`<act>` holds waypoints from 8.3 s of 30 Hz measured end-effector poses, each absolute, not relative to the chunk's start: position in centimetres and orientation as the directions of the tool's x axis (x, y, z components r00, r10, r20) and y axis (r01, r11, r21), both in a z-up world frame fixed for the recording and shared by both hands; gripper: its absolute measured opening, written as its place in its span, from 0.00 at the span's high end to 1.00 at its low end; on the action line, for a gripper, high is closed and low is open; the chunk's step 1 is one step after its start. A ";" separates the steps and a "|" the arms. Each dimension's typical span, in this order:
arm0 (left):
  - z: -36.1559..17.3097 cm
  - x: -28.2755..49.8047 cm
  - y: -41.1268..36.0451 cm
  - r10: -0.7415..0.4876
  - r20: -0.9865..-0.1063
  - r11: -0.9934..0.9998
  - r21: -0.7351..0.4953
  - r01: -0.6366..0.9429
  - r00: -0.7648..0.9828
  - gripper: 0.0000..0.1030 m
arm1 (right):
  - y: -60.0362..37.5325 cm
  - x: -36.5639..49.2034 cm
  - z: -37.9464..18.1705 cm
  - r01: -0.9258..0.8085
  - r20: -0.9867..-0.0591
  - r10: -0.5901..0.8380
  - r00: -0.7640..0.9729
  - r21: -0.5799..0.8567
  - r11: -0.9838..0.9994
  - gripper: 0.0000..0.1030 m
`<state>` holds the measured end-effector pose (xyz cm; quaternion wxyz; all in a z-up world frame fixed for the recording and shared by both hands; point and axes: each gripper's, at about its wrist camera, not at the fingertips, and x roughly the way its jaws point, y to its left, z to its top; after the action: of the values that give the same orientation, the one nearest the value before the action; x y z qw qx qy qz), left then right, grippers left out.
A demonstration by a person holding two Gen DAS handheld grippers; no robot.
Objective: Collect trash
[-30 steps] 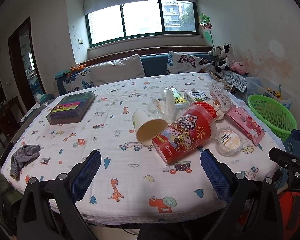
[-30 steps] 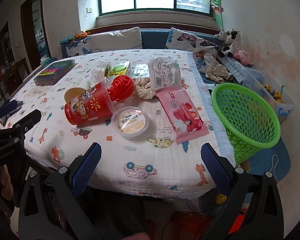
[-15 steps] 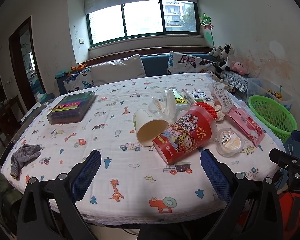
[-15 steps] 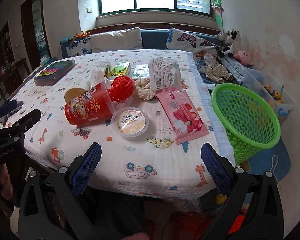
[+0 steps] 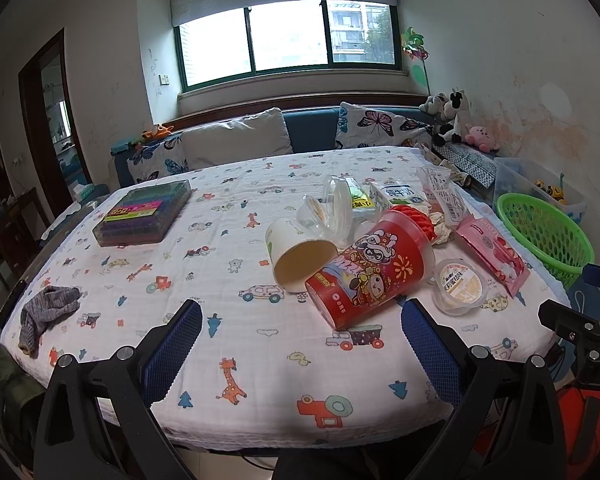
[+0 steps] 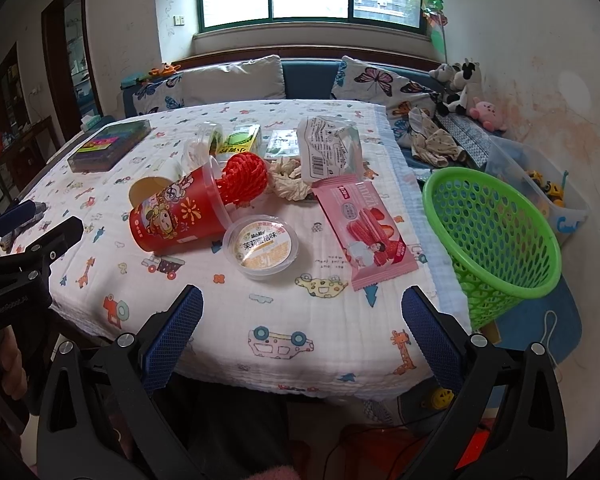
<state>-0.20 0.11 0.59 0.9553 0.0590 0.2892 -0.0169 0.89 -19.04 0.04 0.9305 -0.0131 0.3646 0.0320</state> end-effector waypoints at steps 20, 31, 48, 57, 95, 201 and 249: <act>0.7 -0.1 0.0 0.002 -0.556 0.993 0.102 0.066 0.831 0.06 | -18.9 1.0 0.0 -0.069 -0.678 0.048 0.733 -0.005 0.998 0.04; 0.6 0.2 -0.2 -0.001 -0.561 0.993 0.099 0.068 0.828 0.06 | -18.8 1.7 -0.3 -0.073 -0.686 0.045 0.726 -0.012 0.997 0.04; 0.1 3.5 -0.9 -0.008 -0.593 0.992 0.098 0.082 0.805 0.06 | -19.1 4.2 -0.7 -0.090 -0.702 0.056 0.710 -0.012 0.996 0.04; 0.0 5.4 -1.1 -0.017 -0.615 0.991 0.095 0.096 0.788 0.06 | -19.5 6.0 -0.8 -0.099 -0.708 0.066 0.703 -0.006 0.995 0.04; -3.4 13.4 -5.1 -0.358 -0.774 0.774 0.066 0.630 0.521 0.06 | -24.6 14.0 -3.3 -0.165 -0.780 0.147 0.608 0.056 0.985 0.05; 3.6 16.3 -26.7 -0.620 -0.688 0.648 -0.177 0.741 0.378 0.17 | -41.8 3.9 0.1 0.204 -0.653 -0.085 0.753 0.110 0.973 0.11; -2.6 10.2 0.3 -0.483 -0.703 0.859 -0.263 0.439 0.522 0.25 | -17.3 11.1 -6.0 -0.364 -0.745 0.334 0.577 0.131 0.922 0.14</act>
<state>10.24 0.25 -2.63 0.8719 -0.0263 0.4114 -0.2643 11.12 -17.26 -6.01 0.8879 -0.0182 0.4156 0.1965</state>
